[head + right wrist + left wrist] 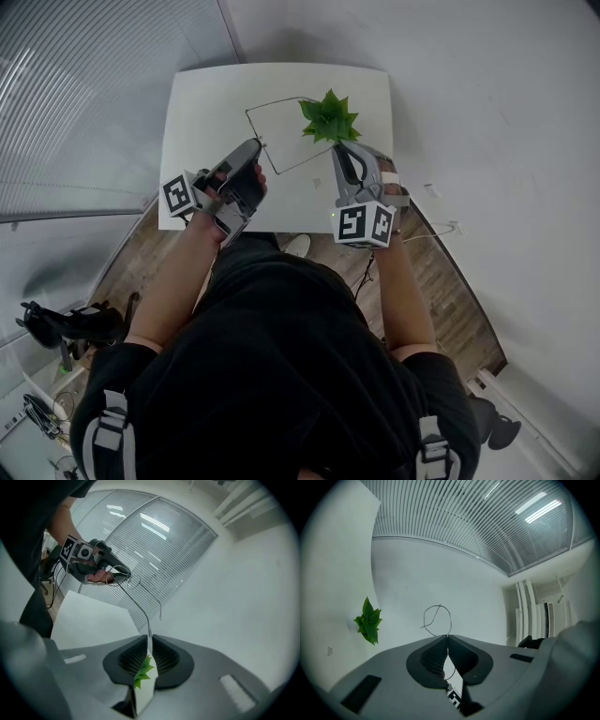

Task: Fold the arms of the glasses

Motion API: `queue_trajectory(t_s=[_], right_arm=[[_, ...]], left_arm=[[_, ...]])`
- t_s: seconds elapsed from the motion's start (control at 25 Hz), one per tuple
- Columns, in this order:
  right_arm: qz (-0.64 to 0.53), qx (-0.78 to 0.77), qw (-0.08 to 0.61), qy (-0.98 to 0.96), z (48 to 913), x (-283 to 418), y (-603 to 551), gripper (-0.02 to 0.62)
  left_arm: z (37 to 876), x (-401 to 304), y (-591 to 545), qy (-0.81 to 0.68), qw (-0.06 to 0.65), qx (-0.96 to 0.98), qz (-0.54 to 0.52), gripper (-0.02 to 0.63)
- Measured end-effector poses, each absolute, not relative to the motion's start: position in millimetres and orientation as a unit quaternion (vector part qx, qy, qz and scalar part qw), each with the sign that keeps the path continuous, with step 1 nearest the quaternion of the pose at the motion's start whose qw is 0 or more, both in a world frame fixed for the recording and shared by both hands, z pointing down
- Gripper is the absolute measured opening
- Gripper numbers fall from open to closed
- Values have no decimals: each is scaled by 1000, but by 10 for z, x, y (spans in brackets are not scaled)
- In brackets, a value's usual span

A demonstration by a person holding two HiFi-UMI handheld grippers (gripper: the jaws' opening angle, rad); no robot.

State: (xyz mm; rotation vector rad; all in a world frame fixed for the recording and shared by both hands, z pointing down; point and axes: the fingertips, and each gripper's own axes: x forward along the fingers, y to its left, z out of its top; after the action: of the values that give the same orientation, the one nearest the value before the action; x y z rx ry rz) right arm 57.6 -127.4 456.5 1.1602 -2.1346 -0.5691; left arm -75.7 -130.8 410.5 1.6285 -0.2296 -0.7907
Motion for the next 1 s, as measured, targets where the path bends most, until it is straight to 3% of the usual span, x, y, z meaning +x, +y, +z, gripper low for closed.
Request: queue_trajectory(t_s=[1.0], right_arm=[[-258,423,339,-799,4549,470,-1311,41]], left_arm=[[4149,-705,-1196,-84,623,703,-332,12]])
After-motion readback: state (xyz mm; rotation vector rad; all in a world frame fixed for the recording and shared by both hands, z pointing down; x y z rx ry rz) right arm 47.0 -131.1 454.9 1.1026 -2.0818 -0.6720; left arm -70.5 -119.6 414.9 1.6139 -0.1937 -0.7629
